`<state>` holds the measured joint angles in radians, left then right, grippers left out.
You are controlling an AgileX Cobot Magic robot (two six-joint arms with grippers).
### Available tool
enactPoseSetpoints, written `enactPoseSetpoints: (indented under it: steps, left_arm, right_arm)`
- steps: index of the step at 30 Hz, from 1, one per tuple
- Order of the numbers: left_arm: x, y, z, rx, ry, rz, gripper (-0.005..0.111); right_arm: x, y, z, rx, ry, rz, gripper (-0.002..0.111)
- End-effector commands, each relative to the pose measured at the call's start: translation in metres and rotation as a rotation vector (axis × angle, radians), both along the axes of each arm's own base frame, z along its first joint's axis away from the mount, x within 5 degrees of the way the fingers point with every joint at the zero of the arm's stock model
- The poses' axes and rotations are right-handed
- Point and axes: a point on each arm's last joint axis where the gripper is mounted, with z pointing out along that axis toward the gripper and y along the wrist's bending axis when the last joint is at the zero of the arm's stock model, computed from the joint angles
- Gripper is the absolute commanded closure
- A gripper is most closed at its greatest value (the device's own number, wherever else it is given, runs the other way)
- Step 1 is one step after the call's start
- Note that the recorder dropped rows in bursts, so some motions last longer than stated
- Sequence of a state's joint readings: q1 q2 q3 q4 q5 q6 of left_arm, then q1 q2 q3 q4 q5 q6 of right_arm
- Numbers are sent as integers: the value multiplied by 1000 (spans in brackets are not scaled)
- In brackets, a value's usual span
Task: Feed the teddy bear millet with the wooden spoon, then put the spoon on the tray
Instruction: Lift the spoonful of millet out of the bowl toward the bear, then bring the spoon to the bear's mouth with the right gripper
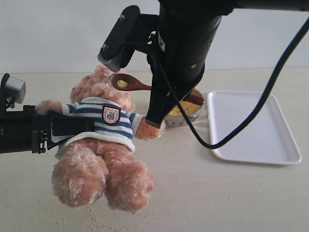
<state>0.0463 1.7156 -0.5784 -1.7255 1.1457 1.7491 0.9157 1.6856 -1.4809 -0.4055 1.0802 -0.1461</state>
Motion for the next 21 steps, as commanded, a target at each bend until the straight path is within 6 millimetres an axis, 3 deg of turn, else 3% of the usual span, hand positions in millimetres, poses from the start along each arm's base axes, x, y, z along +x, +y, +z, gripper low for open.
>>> enactPoseSetpoints:
  steps: [1,9,21]
  left_arm:
    - [1,0,5,-40,-9,4,102]
    - [1,0,5,-40,-9,4,102]
    - [1,0,5,-40,-9,4,102]
  right_arm:
    - [3,2,-5,-23,-6,16,108]
    - [6,6,-3,12,-47,50,108]
    - [11,10,-7,-79,-97,169,108]
